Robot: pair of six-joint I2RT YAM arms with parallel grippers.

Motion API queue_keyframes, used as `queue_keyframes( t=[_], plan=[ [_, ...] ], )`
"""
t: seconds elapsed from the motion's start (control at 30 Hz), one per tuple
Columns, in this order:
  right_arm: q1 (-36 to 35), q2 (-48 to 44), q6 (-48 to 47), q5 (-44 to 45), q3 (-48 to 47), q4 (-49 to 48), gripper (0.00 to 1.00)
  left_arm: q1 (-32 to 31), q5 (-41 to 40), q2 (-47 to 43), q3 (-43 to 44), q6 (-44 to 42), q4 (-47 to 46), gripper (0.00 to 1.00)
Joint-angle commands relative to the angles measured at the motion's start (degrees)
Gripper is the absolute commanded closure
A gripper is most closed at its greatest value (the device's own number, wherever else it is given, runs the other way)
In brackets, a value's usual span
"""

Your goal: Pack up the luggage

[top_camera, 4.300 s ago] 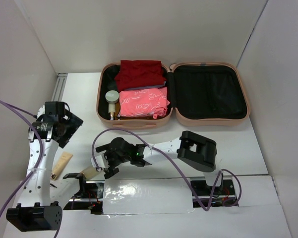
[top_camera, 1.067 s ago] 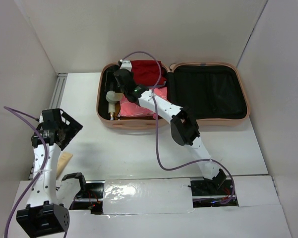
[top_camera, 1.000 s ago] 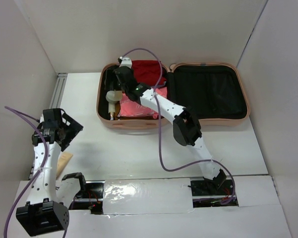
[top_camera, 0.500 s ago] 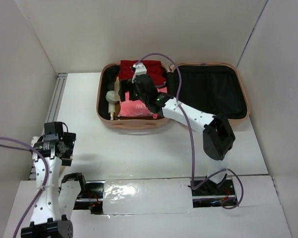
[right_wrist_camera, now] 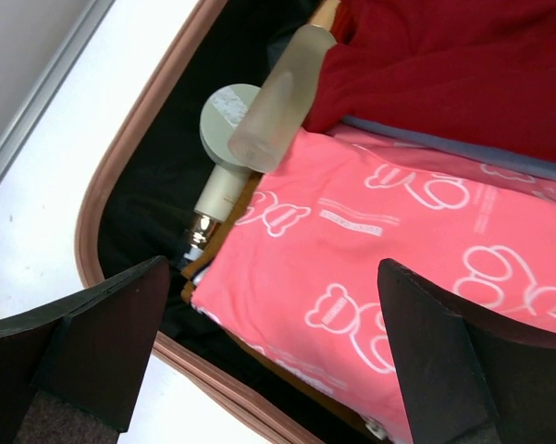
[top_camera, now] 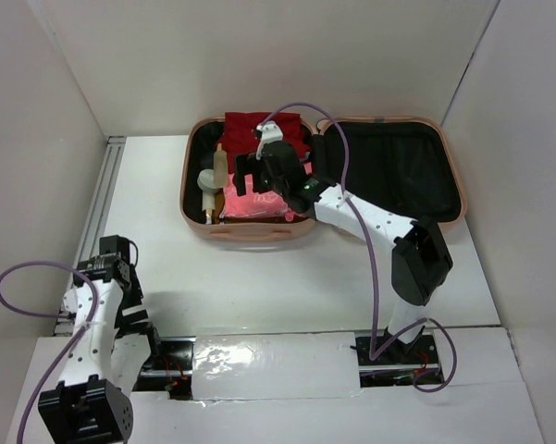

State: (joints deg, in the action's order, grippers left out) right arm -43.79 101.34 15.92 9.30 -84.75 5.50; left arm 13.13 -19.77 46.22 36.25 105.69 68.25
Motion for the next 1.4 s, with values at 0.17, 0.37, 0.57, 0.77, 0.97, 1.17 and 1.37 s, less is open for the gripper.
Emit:
queue_keyframes(
  t=[0.17,0.37,0.57,0.77,0.97,1.17,1.37],
  plan=[
    [1.08,-5.45,-2.65,-0.16,0.38,1.80,0.00,3.92,-4.66,8.34,-2.87,11.64,-0.84,0.00],
    [1.60,-4.84,-3.79,-0.77,-0.33,2.85,0.00,9.45,-6.77,14.60,0.57,11.03,-1.00,0.00],
    [3.35,-5.54,-4.85,-2.96,-0.85,2.85,0.00,17.19,-8.44,17.85,0.67,5.17,-5.04,0.00],
    [4.42,-4.49,-4.85,-4.03,-2.00,4.08,0.00,26.58,-6.25,23.12,-0.13,-5.04,-13.74,0.00],
    [4.94,-3.34,-4.85,-6.05,-2.00,4.08,0.00,27.83,-6.33,30.42,4.88,-9.36,-14.99,0.00],
    [5.99,-3.86,-3.53,-6.66,-1.82,3.56,0.00,27.83,-4.75,31.57,2.69,-10.76,-17.18,0.37],
    [6.69,-5.63,-2.22,-6.66,0.98,1.80,0.00,27.83,-2.56,28.85,1.98,-19.54,-22.18,1.00]
  ],
)
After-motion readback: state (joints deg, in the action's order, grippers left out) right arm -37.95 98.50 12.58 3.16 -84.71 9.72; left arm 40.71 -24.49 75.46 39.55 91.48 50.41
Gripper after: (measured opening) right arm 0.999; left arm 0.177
